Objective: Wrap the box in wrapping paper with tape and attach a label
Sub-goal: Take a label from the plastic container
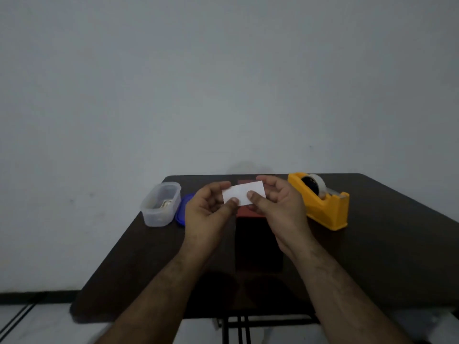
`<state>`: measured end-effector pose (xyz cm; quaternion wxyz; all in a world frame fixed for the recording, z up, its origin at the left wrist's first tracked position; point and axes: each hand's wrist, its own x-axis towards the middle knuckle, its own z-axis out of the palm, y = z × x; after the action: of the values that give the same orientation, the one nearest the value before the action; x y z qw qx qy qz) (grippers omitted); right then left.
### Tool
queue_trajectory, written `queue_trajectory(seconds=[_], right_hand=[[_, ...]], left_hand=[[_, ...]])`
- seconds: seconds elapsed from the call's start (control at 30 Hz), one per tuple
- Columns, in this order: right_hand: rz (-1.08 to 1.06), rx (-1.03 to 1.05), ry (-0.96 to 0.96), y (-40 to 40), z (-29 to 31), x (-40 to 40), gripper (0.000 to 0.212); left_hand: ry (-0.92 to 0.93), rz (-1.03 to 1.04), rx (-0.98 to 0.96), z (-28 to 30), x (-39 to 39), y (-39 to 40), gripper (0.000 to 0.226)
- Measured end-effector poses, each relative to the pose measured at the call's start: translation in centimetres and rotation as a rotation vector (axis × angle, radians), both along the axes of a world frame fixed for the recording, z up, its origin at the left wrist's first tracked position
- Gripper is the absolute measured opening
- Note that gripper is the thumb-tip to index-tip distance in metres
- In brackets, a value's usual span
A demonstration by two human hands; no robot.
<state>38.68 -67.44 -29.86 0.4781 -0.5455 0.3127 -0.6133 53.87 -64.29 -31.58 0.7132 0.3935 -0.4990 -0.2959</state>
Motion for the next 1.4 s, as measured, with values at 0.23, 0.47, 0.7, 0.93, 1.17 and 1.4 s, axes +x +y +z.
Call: queue_trajectory(seconds=[0.23,0.47,0.7,0.93,1.17,1.4], right_hand=[[0.037,0.194,-0.173,4.0,-4.1,-2.9,0.028],[0.007,0.232,-0.169,5.2,-5.8,-3.4,0.020],[-0.020,0.206,-0.101,5.0,-6.2,-3.5,0.015],[0.083,0.171,-0.016,4.8,-6.7,-3.7,0.016],[0.124,0.127,0.002,4.9,-6.9,-3.9,0.018],[0.115,0.068,0.069,5.1,-6.9,-3.6,0.016]], left_hand=[[0.158,-0.002,0.109,-1.7,-1.7,3.9,0.041],[0.035,0.133,0.143,-3.9,-2.8,4.4,0.045],[-0.627,0.440,-0.061,-3.8,-3.5,4.5,0.009],[-0.577,0.252,0.036,-3.8,-3.2,4.6,0.012],[-0.536,0.210,0.053,-3.6,-3.3,5.4,0.012],[-0.510,0.232,0.009,-3.4,-3.7,5.9,0.016]])
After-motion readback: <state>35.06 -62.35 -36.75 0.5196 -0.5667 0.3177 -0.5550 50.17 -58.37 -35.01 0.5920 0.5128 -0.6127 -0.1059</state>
